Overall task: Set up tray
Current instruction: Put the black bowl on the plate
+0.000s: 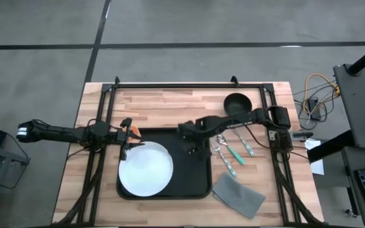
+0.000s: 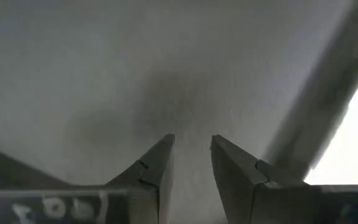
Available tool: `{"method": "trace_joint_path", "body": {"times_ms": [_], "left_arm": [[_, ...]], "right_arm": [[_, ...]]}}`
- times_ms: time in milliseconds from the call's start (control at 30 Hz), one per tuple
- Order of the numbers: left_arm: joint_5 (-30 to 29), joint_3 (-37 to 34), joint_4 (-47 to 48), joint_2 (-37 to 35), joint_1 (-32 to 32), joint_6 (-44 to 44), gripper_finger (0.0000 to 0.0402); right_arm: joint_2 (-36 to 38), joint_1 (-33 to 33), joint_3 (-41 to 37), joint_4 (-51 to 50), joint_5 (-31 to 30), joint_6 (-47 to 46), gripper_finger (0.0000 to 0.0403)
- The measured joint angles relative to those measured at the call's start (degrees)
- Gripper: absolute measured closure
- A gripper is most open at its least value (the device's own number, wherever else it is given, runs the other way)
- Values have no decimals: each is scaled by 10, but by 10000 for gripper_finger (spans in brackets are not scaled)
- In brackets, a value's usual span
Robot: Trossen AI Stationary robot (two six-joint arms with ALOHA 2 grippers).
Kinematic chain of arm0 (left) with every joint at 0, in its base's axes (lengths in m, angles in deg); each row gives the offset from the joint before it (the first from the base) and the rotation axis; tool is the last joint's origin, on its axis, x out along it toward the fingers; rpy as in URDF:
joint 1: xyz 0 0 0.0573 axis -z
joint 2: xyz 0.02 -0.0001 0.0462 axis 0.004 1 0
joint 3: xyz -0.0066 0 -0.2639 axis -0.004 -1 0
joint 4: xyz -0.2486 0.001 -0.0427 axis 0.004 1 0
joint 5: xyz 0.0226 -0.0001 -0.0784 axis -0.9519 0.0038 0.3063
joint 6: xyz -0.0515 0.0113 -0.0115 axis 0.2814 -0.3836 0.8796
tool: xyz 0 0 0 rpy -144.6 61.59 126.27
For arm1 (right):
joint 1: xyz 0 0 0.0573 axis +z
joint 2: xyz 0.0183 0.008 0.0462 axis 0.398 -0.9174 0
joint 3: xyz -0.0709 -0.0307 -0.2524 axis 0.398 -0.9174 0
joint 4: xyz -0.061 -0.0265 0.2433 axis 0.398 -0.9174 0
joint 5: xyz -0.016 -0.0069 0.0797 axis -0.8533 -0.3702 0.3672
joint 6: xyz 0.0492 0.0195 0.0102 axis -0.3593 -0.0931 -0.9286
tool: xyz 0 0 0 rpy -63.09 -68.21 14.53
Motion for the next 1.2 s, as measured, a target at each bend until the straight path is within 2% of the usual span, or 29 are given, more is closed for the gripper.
{"method": "trace_joint_path", "body": {"times_ms": [200,467,633,900,967,1133,1200], "left_arm": [[0,0,0,0,0,0,340],[0,0,0,0,0,0,340],[0,0,0,0,0,0,340],[0,0,0,0,0,0,340],[0,0,0,0,0,0,340],[0,0,0,0,0,0,340],[0,0,0,0,0,0,340]], "right_arm": [[0,-45,-10,-22,47,-37,307],[19,-85,-20,-82,46,-48,307],[103,-110,-92,-63,46,-62,307],[316,-129,-284,39,42,-69,307],[361,-128,-319,40,16,-80,307],[459,-129,-398,40,-135,-104,307],[492,-129,-423,42,-174,-113,307]]}}
